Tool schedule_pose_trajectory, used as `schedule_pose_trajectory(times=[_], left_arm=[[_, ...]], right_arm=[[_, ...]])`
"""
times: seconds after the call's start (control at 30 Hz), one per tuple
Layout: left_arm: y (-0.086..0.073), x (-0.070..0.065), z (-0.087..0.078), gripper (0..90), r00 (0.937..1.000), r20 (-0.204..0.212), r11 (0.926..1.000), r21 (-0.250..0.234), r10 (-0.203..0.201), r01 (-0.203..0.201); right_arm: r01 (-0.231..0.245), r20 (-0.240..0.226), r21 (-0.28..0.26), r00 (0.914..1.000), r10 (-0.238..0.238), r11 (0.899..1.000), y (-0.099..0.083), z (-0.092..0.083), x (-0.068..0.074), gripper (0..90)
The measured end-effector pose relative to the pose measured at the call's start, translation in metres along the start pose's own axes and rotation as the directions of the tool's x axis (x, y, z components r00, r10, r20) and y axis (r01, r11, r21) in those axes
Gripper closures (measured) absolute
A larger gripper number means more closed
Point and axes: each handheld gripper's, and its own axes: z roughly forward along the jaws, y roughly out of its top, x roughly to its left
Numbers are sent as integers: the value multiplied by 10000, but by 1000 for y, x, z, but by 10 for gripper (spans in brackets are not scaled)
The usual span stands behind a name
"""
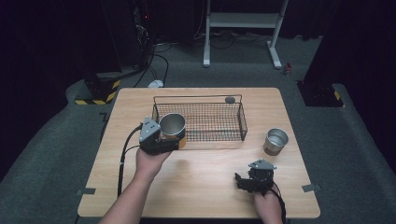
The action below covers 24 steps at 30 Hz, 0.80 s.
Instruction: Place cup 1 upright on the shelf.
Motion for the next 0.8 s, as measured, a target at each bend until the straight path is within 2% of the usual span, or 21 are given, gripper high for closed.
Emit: schedule_pose_trajectory(times=[0.8], left_arm=[[18,21,29,137,9992,-392,9999,150,44,-38]], right_arm=[[9,-1,0,10000,-9,10000,0,0,0,94]])
